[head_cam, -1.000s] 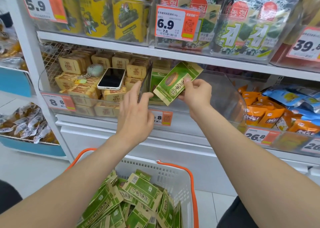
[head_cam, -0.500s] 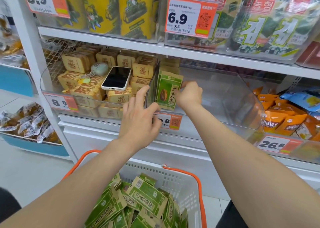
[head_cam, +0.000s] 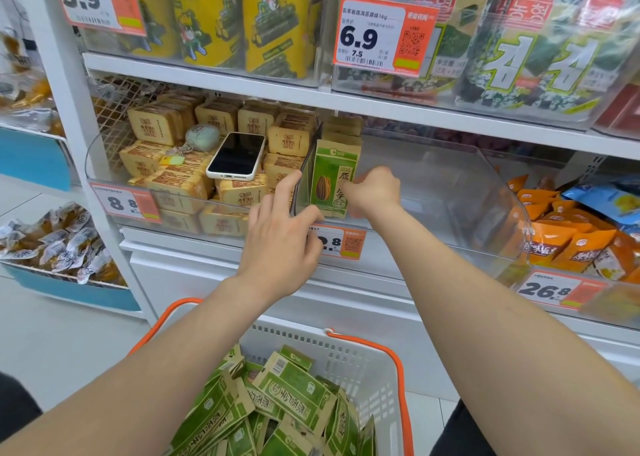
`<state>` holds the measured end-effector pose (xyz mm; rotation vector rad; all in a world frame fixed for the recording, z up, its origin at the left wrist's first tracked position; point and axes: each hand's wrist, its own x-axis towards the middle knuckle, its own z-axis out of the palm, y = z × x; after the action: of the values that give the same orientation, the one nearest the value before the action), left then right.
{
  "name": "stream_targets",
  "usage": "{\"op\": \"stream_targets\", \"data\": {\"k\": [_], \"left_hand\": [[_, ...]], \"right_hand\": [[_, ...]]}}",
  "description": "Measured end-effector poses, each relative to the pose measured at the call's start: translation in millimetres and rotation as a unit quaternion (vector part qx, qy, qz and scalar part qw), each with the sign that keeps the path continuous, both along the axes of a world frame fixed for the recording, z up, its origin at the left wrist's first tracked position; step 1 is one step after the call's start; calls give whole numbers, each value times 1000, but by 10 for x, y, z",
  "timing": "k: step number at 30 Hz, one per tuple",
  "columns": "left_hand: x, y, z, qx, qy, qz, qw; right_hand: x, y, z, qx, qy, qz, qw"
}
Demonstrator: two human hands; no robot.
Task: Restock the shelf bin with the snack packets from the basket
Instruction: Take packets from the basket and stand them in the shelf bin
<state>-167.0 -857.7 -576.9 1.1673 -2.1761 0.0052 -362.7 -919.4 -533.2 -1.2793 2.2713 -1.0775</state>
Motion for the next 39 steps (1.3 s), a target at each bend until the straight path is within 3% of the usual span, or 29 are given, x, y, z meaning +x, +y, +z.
{"op": "stream_targets", "data": {"k": [18, 29, 39], "left_hand": [[1, 11, 29, 10, -2, 0, 1000], [13, -1, 15, 4, -2, -6, 1000], [-4, 90, -28, -33, 9, -15, 999]], "right_hand": [[-88, -124, -81, 29, -102, -16, 994], [-122, -97, -71, 21, -92, -35, 995], [-44, 13, -7, -19, -7, -26, 999]]}}
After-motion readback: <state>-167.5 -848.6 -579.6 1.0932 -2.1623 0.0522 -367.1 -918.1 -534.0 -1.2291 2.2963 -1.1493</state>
